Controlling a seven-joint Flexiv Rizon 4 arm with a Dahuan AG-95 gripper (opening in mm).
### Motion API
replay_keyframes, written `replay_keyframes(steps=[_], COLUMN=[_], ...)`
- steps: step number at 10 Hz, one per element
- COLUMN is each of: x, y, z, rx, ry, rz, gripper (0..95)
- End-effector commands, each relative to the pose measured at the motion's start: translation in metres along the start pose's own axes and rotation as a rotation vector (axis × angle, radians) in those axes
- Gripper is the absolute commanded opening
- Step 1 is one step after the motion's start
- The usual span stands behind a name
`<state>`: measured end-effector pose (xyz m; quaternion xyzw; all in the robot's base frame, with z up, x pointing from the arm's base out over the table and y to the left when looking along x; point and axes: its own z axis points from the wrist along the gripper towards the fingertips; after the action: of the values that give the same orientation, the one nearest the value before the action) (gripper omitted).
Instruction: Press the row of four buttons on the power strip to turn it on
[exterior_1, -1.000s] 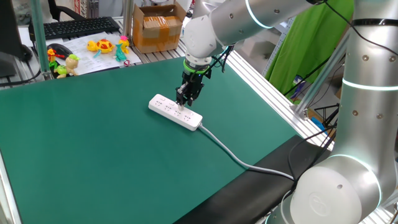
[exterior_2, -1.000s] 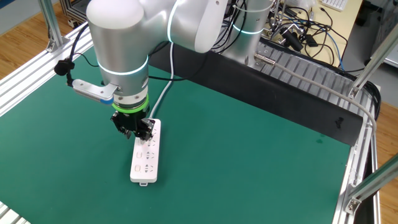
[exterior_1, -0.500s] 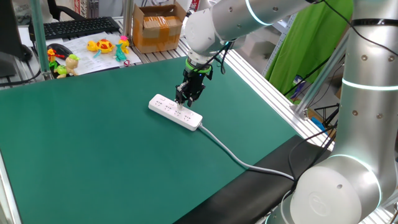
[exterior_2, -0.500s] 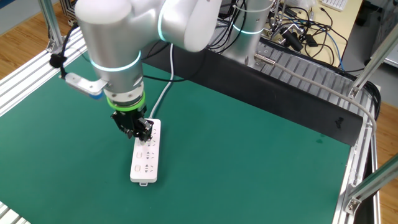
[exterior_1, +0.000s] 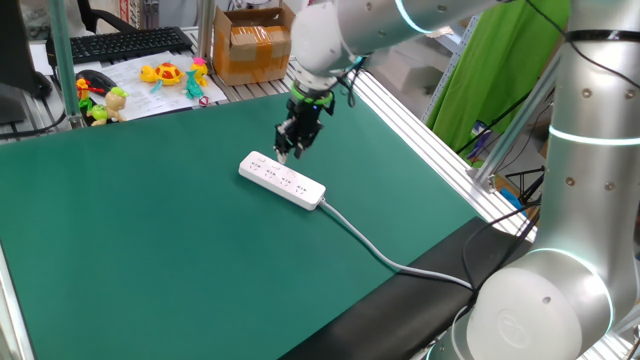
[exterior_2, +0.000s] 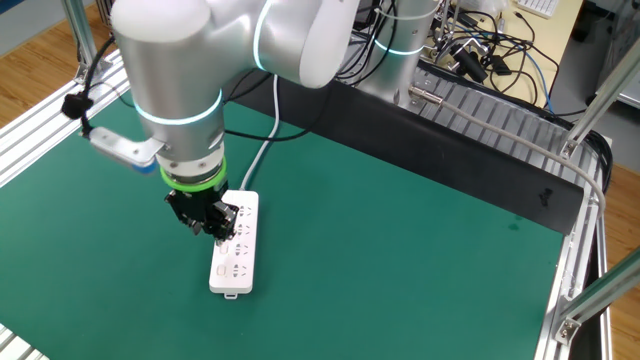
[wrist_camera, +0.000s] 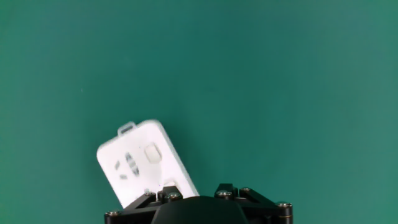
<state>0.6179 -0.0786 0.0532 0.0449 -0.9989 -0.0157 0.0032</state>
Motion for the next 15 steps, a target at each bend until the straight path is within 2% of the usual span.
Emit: replay_keyframes(steps=[1, 3, 7, 10, 13, 15], x=[0.0, -0.001, -0.004, -0.006, 0.0, 0.003], y=[0.001, 0.002, 0.004, 0.004, -0.001, 0.0], z=[0.0, 0.003, 0.008, 0.017, 0.026, 0.026], rx=[0.0, 0.006, 0.016, 0.022, 0.026, 0.02], ry=[-0.004, -0.006, -0.005, -0.004, -0.004, -0.003], rz=[-0.007, -0.061, -0.082, -0.086, -0.095, -0.088], gripper=[38.0, 38.0, 38.0, 38.0, 38.0, 38.0])
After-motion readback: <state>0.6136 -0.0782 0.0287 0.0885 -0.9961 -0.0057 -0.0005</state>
